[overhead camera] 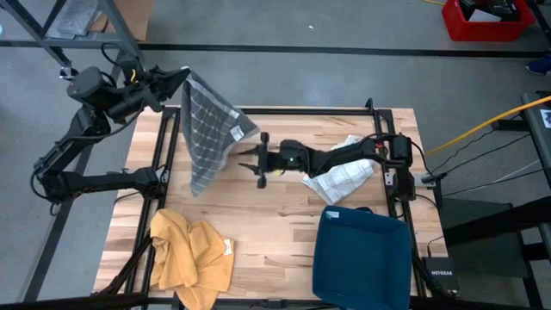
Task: Fold towel
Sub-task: Fold the gray kitchen towel
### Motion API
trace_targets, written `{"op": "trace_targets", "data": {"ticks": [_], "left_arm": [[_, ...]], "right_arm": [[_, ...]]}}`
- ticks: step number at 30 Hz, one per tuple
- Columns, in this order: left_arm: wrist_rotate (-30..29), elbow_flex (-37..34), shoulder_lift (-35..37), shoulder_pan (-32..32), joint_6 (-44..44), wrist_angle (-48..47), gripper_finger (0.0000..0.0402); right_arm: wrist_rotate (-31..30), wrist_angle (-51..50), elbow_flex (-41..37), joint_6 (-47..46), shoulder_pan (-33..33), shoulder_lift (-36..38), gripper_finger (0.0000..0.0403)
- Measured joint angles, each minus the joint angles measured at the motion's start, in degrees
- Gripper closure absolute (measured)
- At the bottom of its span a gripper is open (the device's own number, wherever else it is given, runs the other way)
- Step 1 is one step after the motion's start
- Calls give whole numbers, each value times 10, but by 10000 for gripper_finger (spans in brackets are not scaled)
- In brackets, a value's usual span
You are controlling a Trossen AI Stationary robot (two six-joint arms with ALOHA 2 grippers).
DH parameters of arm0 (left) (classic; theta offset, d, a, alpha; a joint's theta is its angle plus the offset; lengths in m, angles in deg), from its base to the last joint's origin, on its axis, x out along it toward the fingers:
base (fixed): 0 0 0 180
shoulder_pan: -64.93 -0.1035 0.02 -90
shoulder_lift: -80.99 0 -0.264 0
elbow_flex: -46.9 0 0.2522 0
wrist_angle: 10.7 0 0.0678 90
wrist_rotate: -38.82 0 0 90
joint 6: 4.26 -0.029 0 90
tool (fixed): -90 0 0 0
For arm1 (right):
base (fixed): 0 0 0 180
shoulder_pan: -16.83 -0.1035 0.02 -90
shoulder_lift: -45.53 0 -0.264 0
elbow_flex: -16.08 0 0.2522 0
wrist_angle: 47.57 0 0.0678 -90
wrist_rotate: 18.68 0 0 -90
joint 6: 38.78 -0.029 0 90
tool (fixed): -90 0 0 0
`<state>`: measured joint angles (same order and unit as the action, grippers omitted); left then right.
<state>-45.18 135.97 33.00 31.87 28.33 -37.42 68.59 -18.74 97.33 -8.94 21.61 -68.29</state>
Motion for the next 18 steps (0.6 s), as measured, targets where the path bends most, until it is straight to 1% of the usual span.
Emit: {"op": "trace_targets", "data": {"ticks": [2, 4, 6, 9, 13, 15, 18], "left_arm": [[0, 0, -4, 0, 7, 0, 401], [0, 0, -12, 0, 17, 1, 401], [0, 0, -20, 0, 26, 0, 401], [19, 0, -34, 1, 43, 0, 401], [72, 0, -47, 1, 84, -3, 401], [95, 0, -48, 1, 98, -3, 401], [111, 0, -47, 1, 110, -2, 401]], "right_arm": [[-57, -10, 6, 120, -14, 0, 252], [-77, -18, 12, 211, -22, 0, 252], [-86, -21, 17, 265, -28, 0, 252], [-122, -20, 26, 304, -30, 0, 252], [-205, -21, 45, 310, -18, 0, 252], [-213, -19, 52, 310, -8, 1, 252], [-209, -21, 57, 310, 7, 1, 252]]}}
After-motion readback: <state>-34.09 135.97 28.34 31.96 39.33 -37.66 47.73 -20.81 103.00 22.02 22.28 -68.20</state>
